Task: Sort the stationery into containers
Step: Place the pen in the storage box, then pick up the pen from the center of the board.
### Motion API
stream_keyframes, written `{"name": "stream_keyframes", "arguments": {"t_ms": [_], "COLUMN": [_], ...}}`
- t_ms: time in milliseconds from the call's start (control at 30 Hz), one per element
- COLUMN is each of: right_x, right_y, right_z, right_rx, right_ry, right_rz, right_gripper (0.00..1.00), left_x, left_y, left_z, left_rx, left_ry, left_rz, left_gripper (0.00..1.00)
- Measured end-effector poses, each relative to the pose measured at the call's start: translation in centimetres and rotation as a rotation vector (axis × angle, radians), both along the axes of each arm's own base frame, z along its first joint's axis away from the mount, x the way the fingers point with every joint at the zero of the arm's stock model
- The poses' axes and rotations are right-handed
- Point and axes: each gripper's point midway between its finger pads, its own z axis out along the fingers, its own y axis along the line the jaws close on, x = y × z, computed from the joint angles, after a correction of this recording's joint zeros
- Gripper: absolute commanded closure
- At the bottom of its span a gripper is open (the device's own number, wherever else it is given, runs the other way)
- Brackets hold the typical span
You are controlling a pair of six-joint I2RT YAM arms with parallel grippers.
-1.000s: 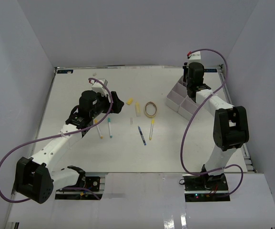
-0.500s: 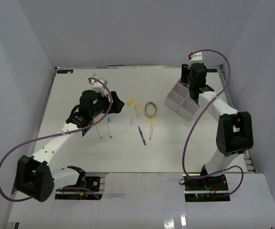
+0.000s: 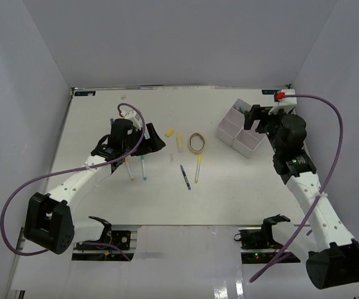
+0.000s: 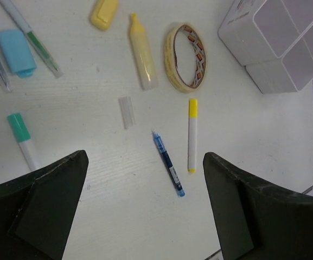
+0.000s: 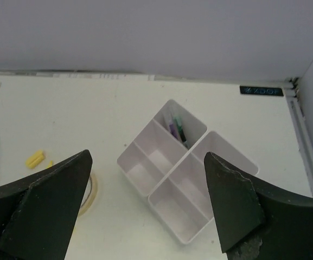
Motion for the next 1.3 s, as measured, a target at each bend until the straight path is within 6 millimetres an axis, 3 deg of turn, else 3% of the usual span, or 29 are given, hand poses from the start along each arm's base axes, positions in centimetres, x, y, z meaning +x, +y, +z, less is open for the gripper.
{"name": "stream_keyframes", "arguments": {"t_ms": [133,233,367,567,800,1033,1300], "right_x": [-2.8,-4.0,-5.8,-9.0,-12.6,-13.9,-13.4], "right_y": [0.8,1.5,2.8,8.2,14.7,20.3,23.1], "right_z": [-4.3,-7.3,-10.0,-13.1,-19.4,-22.4,-25.2], "right_rx": [0.024,0.025,0.036,-0.018,-0.184,-0.301,-0.347], "right_ry": [0.114,0.215,0.312,0.44,0.671,0.774,0.878], "right_rz": [0.067,0.112,0.183,0.339,0.468,0.515,0.492], "right_gripper": [0.1,0.03,0.1,0.11,0.18,0.28,0.41], "left_x": [-1.5,-2.8,-3.8,-4.3,-4.6,-5.9,-7.4], "left_y": [-0.6,-1.3,-1.7,-0.8,0.1,1.3,2.2], "left_z": [-2.4,-3.8,-5.2,-7.0,-5.9,-3.9,-2.6], "left_rx": [0.0,0.013,0.036,0.085,0.086,0.065,0.046], "left_ry": [0.111,0.174,0.235,0.302,0.266,0.185,0.124], "left_rz": [0.002,-0.003,0.004,0.052,0.084,0.094,0.087], "left_gripper": [0.02,0.02,0.02,0.02,0.02,0.02,0.02]}}
